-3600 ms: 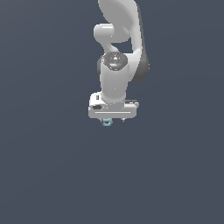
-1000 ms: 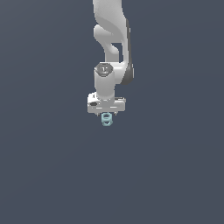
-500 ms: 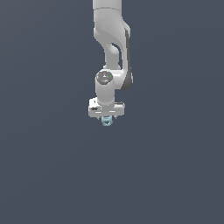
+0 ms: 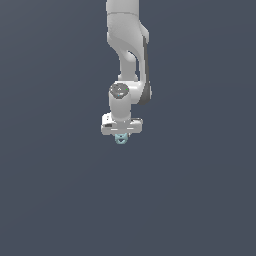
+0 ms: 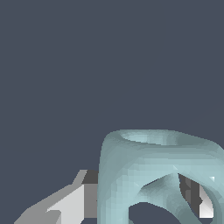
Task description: Pick up the object and move it to a goal position.
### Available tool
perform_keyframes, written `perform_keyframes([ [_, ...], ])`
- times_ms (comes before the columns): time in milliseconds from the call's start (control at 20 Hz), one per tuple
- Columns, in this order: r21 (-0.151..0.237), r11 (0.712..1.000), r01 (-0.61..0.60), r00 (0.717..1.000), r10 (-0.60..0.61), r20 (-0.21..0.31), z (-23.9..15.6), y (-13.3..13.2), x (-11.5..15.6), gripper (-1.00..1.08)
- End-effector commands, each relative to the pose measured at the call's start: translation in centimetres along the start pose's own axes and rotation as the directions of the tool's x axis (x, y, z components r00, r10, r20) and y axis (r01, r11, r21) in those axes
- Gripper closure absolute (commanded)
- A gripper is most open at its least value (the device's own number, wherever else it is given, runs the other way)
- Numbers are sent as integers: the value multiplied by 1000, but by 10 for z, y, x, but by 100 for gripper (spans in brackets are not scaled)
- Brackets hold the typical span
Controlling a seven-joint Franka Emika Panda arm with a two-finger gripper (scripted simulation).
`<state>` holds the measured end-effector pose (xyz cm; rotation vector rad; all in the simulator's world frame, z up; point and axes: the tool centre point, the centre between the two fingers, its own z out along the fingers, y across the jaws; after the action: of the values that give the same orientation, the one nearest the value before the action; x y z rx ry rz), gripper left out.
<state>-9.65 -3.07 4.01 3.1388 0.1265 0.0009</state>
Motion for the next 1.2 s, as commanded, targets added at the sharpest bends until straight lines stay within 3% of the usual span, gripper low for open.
perform_keyframes([
  [0,0,1000,0,1000,0,1,1,0,0,108],
  [600,0,1000,0,1000,0,0,-18,-1,2,108],
  [1150,0,1000,0,1000,0,0,-97,-7,13,108],
])
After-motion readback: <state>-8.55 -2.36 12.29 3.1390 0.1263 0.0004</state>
